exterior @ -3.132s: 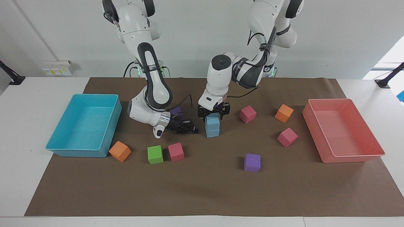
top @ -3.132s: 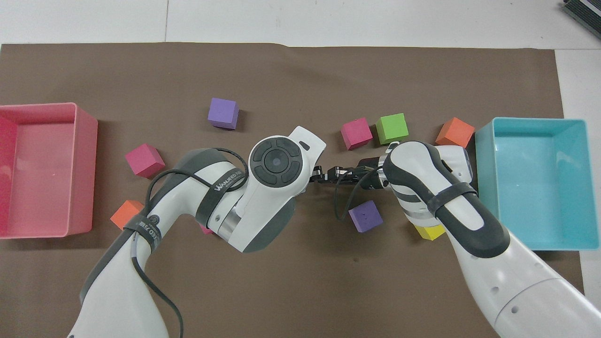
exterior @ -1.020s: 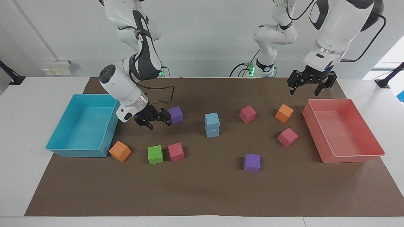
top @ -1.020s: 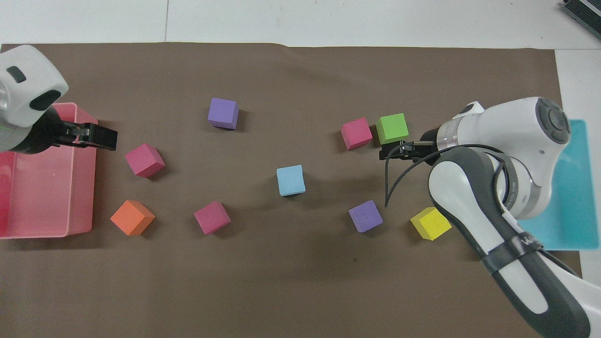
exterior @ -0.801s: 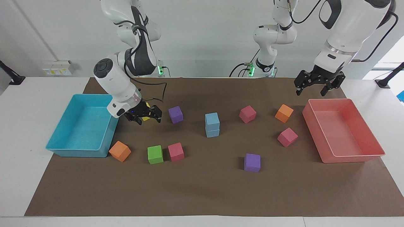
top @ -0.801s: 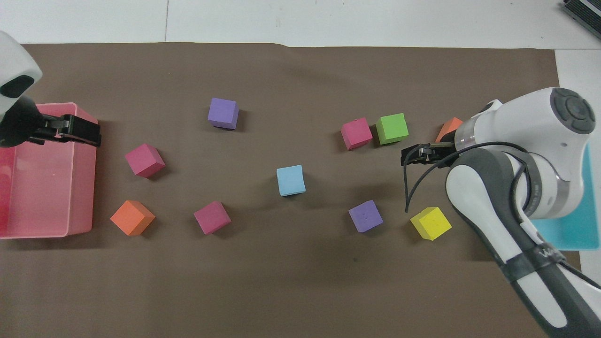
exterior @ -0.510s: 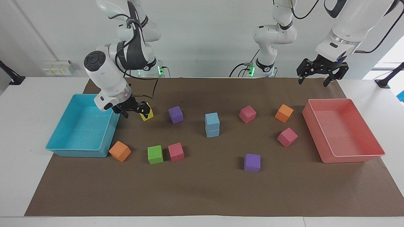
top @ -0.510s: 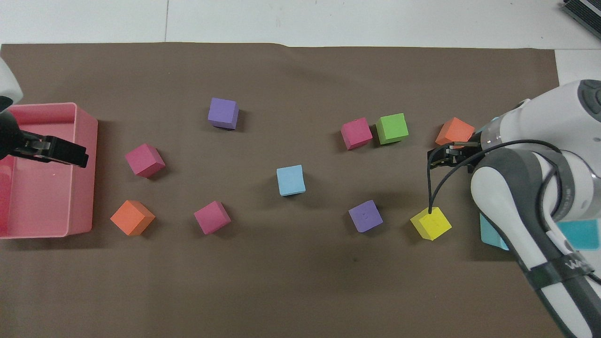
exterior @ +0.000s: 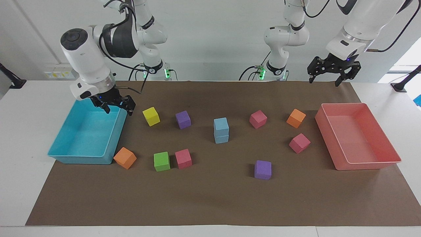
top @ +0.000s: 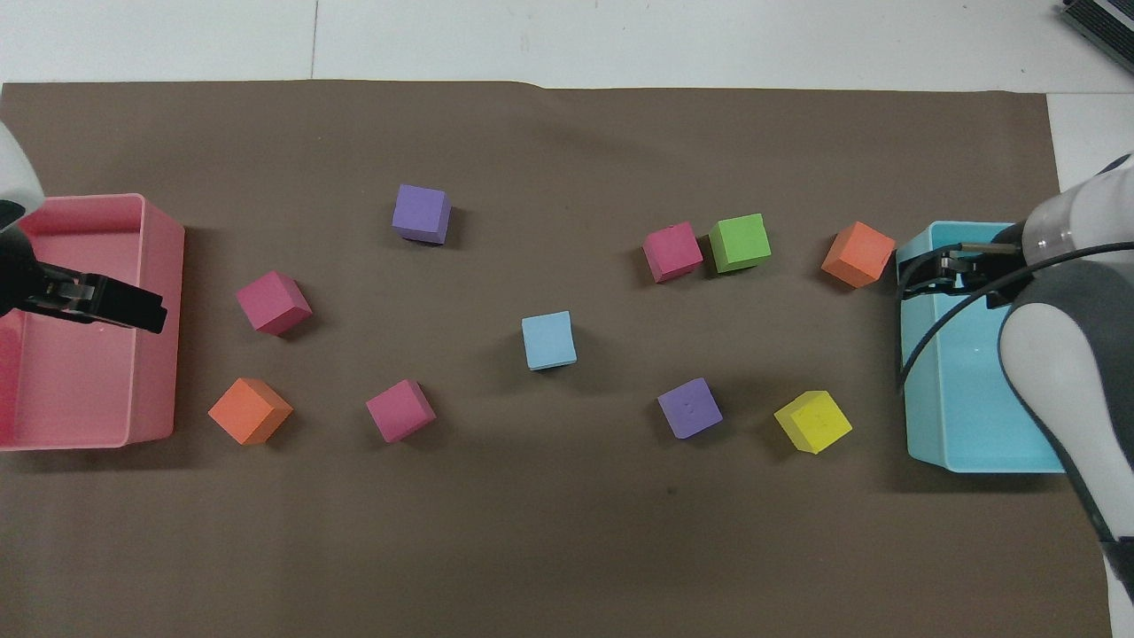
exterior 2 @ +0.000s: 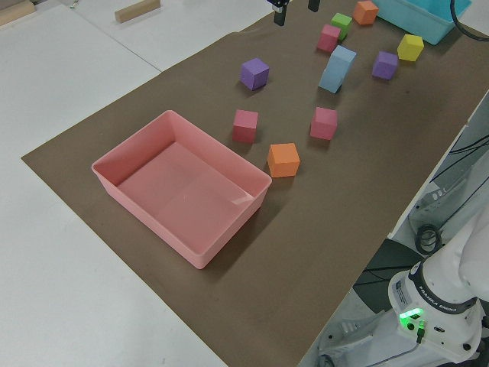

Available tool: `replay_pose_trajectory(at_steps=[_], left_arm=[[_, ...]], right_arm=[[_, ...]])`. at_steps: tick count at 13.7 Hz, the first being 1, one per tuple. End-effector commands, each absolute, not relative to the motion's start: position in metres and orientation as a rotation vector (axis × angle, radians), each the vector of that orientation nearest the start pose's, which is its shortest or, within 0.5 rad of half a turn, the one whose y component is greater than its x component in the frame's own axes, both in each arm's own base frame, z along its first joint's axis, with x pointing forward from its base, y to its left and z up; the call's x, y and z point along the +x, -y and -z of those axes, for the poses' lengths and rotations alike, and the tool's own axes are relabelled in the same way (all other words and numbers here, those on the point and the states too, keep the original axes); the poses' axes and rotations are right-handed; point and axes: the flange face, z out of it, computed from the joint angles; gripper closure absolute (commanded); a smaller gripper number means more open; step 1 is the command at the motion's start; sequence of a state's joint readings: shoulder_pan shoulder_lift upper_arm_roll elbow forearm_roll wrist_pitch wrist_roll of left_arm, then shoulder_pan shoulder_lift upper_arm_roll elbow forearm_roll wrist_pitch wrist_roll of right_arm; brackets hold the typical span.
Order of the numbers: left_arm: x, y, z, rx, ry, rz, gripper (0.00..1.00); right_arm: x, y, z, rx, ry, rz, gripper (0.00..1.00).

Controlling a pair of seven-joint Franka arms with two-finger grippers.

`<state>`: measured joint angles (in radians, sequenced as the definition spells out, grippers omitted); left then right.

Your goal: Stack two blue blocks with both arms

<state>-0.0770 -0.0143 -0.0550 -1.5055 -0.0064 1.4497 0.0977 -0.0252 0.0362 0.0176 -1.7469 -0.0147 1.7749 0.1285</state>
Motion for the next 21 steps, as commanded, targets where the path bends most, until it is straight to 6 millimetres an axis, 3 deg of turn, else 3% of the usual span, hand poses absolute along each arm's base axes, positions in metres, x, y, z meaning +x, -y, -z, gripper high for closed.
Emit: replay_pose_trajectory(at_steps=[1,4,6,10,11,14,21], left_arm=[[0.528,0.067,-0.652,-3.138,-0.358,-0.068,0.0],[0.527,0.07,-0.652,-3.136,-0.375,-0.071,0.0],[0.527,0.07,-0.652,-3.136,-0.373,-0.073,0.0],[0.526,0.07,-0.651,-3.135,-0.38,-0.083,0.0],[0.526,0.07,-0.651,-3.135,-0.378,-0.083,0.0],[0.527,0.07,-0.651,-3.136,-0.373,-0.08,0.0],[0.527,0.07,-0.65,-3.139,-0.361,-0.08,0.0]], right_arm=[[0.566,0.021,-0.581,-3.171,-0.263,0.011,0.0],[0.556,0.026,-0.616,-3.193,-0.28,-0.041,0.0],[0.55,0.025,-0.624,-3.196,-0.279,-0.075,0.0],[0.513,0.025,-0.683,-3.204,-0.188,0.041,0.0],[0.508,0.027,-0.689,-3.209,-0.151,0.055,0.0],[0.493,0.023,-0.689,-3.202,-0.129,0.025,0.0],[0.489,0.02,-0.685,-3.174,-0.136,0.017,0.0]])
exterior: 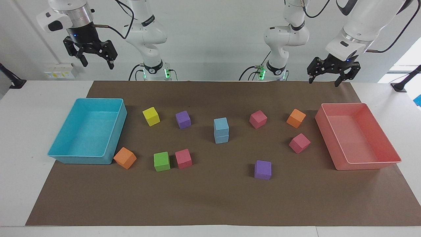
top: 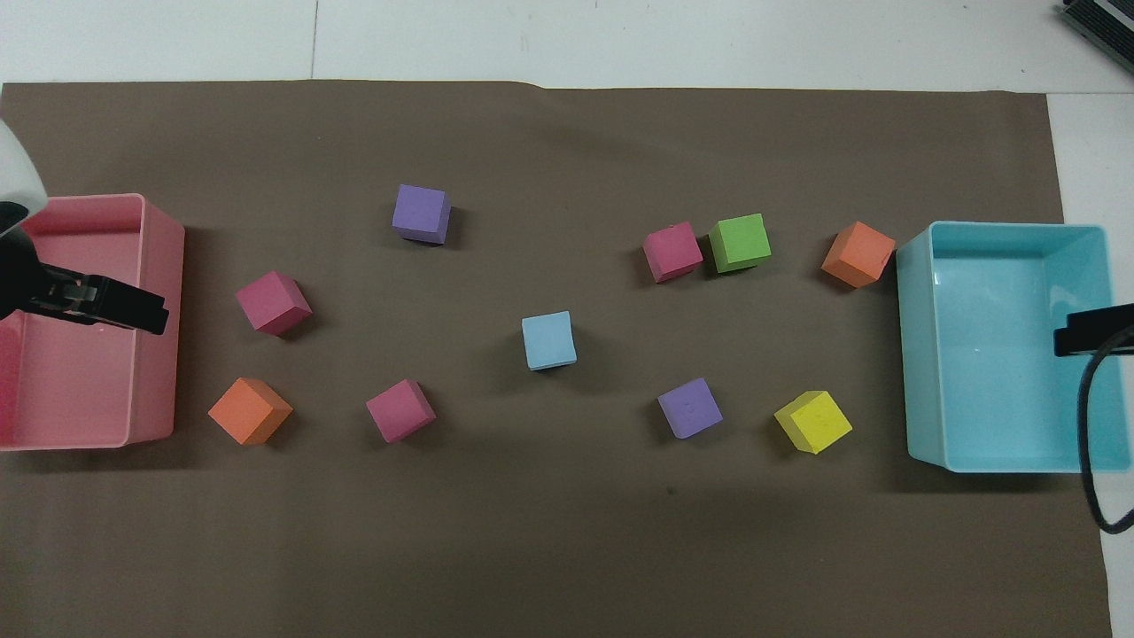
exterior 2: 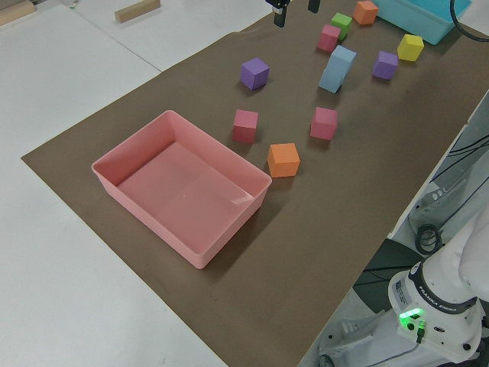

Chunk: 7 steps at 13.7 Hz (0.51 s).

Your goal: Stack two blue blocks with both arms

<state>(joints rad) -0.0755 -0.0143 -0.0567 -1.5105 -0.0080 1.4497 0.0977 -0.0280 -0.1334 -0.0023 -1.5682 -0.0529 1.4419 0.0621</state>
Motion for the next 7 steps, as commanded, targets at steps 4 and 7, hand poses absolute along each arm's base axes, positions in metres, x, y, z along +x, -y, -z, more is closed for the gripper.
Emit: replay_pose_trajectory(at_steps=[4,7], left_arm=[[0.527,0.0682,-0.6495,-3.139,-0.359,-0.083,0.0],[0.5271,0.0682,-0.6496,-3.138,-0.368,-0.08,0.0]], right_arm=[[0.4882,0.0183,-0.6847,-3.174,-0.132,0.01,0.0],[0.4863,0.0177,-0.6827,-3.164,-0.131,0.003,0.0]])
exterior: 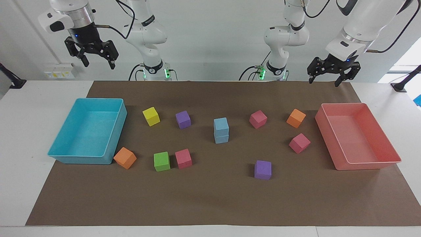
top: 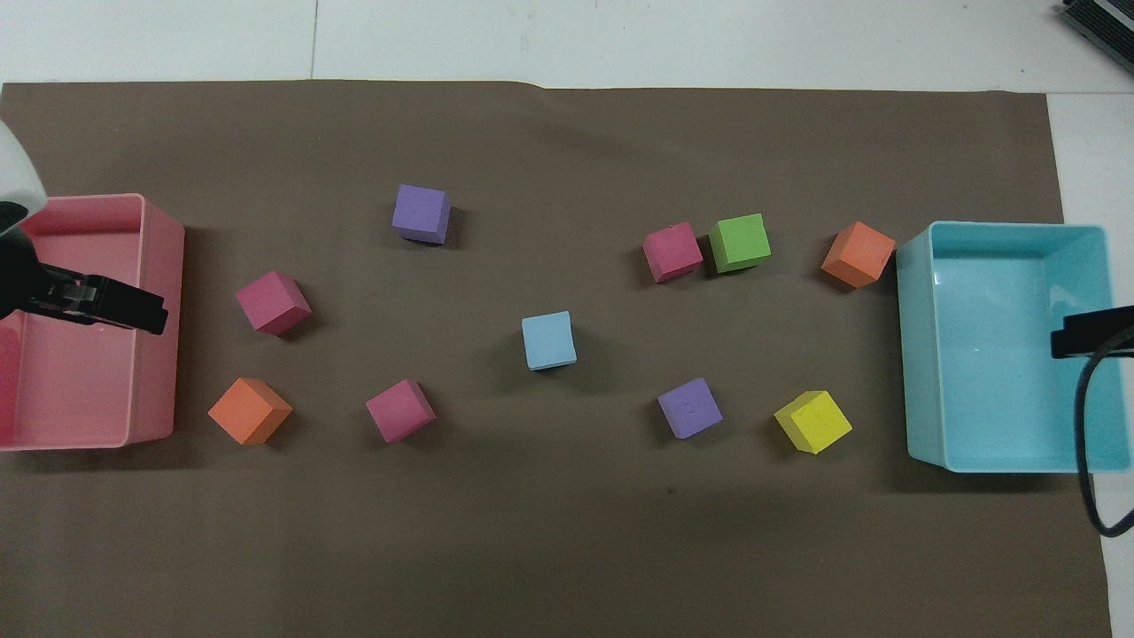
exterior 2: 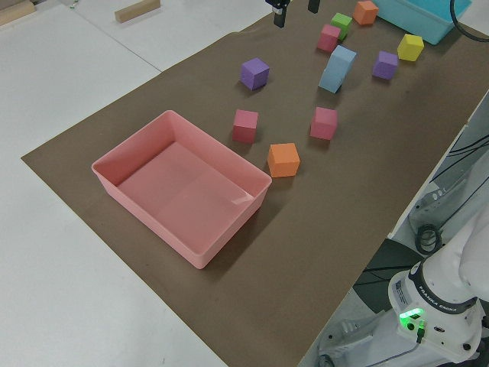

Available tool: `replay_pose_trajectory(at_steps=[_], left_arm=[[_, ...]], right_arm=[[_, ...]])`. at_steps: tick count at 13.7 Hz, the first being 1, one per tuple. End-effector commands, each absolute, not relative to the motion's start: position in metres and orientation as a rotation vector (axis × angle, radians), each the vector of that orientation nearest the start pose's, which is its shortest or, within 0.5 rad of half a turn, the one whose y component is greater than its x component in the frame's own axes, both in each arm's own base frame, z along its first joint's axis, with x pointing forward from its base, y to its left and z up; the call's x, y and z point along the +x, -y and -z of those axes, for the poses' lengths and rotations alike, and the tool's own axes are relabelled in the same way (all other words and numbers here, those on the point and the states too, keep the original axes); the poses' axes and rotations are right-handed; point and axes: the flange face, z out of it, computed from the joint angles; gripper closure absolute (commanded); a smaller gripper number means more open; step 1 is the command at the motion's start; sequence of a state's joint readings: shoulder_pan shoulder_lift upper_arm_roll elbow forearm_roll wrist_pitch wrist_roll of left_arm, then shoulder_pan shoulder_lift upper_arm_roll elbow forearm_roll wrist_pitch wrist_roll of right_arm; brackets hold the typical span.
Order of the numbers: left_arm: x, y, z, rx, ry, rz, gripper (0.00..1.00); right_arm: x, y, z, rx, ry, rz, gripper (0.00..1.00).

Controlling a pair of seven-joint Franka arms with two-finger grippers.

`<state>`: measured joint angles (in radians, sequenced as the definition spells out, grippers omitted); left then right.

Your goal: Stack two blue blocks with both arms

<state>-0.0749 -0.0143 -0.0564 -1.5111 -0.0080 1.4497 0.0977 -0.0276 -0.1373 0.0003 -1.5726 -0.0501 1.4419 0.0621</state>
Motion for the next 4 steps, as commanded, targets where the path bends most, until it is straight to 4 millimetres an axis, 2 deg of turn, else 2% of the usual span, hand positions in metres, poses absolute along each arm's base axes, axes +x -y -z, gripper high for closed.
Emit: replay_pose_trajectory(at_steps=[1,4], left_arm=[[0.527,0.0682,-0.6495,-3.138,-0.368,-0.083,0.0],[0.5269,0.069,-0.6495,-3.137,-0.373,-0.083,0.0]], right_arm=[[0.4865,0.0173,-0.6799,-3.132,-0.141,-0.007,0.0],[0.4847,0.0173,-0.6813,-3.117,-0.144,-0.005,0.0]])
